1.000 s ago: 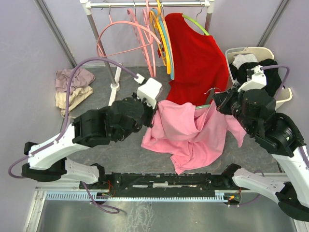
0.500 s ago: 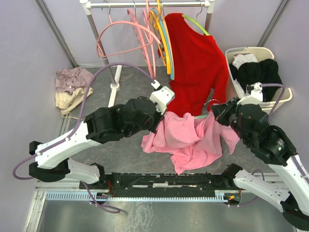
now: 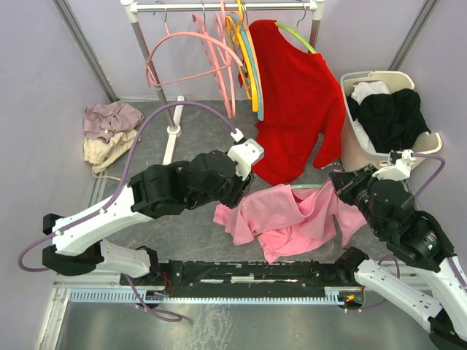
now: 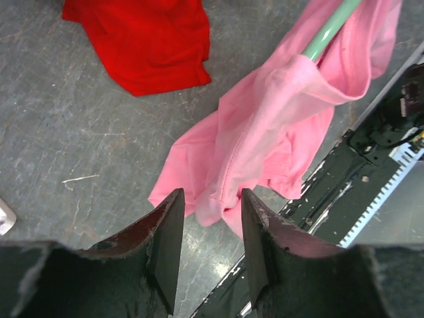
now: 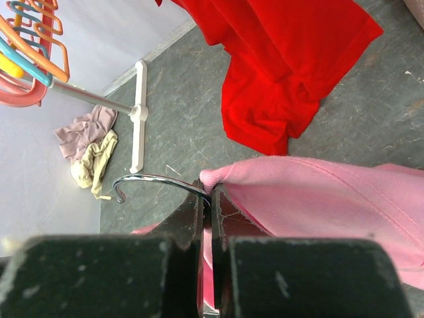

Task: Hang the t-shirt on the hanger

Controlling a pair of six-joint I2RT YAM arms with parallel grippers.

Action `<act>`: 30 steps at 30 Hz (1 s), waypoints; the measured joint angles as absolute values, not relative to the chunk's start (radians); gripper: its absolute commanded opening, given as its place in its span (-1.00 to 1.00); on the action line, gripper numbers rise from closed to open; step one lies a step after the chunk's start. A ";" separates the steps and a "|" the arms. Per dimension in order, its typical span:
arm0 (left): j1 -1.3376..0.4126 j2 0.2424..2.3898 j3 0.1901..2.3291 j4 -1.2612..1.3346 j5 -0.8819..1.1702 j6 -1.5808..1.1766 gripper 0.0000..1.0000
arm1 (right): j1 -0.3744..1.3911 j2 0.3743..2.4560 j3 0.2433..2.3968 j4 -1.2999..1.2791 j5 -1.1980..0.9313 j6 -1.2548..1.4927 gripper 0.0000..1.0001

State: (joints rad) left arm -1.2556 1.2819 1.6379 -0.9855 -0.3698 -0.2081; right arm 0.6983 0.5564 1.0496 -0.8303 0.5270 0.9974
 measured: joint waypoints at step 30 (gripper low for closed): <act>-1.205 1.378 1.632 -0.921 -0.071 -0.134 0.06 | 0.698 0.701 1.111 -0.735 0.280 0.955 -0.97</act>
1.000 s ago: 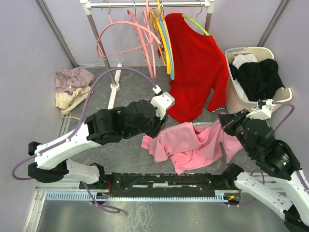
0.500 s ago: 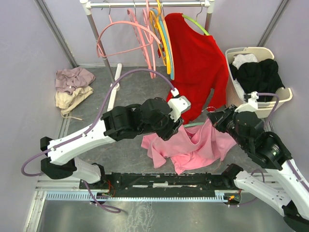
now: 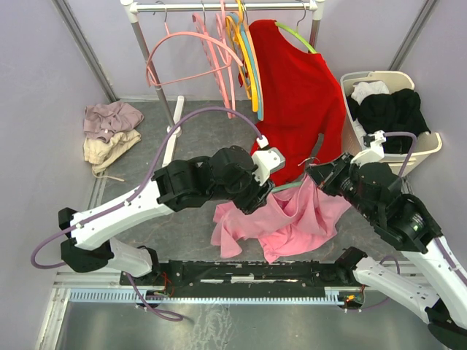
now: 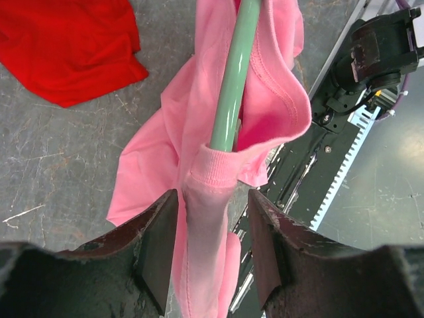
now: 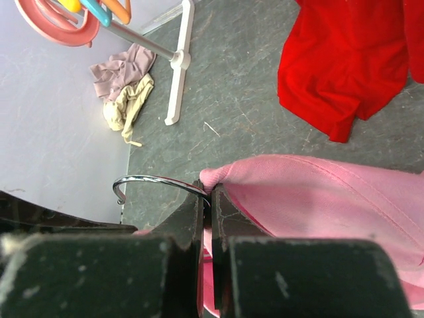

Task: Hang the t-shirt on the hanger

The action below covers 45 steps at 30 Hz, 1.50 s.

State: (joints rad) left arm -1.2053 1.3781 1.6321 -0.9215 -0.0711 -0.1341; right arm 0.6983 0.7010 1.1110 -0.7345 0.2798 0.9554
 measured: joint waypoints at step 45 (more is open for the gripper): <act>-1.186 1.330 1.865 -1.063 -0.026 -0.111 -0.95 | 0.694 1.001 1.752 -1.124 0.365 0.559 0.47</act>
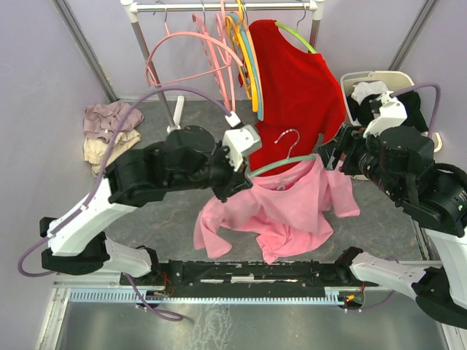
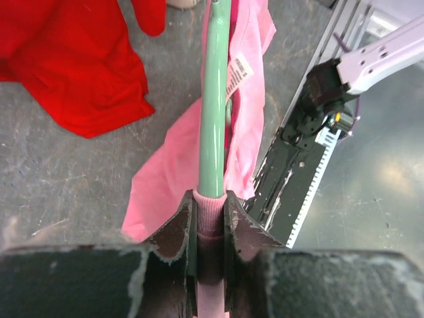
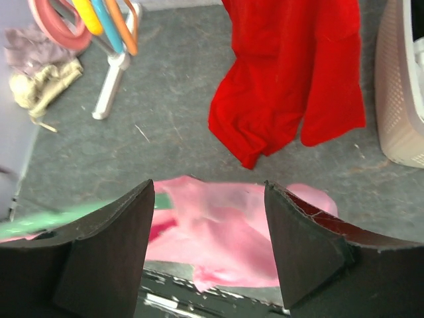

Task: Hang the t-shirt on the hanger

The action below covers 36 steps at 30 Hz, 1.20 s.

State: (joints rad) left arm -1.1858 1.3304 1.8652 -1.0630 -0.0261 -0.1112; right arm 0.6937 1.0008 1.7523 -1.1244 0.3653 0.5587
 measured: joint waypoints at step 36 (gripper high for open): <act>-1.186 1.347 2.267 -1.171 -0.055 -0.142 -0.95 | 0.694 1.066 2.171 -1.224 0.242 0.276 0.72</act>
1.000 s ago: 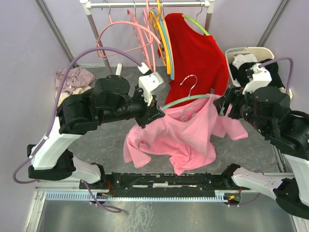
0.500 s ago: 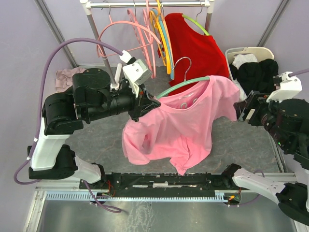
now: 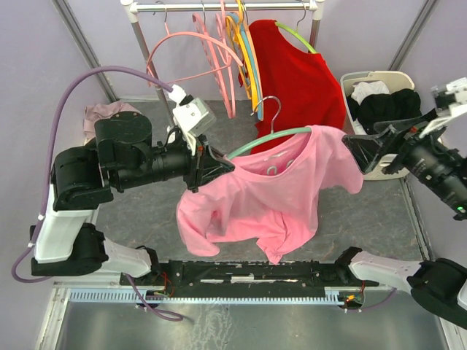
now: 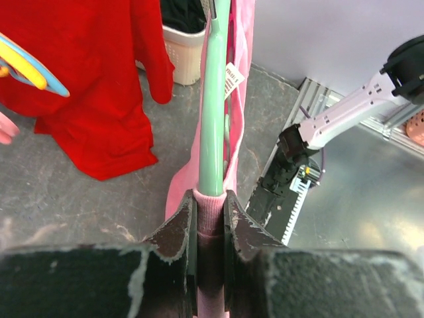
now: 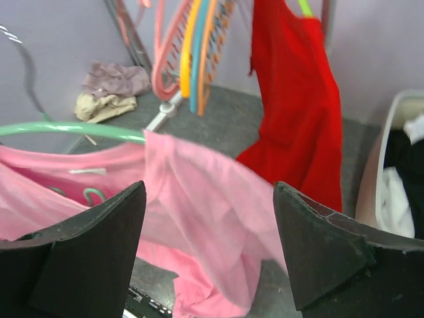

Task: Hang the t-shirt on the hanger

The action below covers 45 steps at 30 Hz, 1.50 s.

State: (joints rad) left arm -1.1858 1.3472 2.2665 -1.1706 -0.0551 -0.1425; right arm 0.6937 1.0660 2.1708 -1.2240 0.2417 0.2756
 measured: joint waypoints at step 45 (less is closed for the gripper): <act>-1.188 1.142 2.042 -1.113 0.049 -0.204 -0.64 | 0.696 1.183 2.053 -1.363 -0.632 -0.064 -0.98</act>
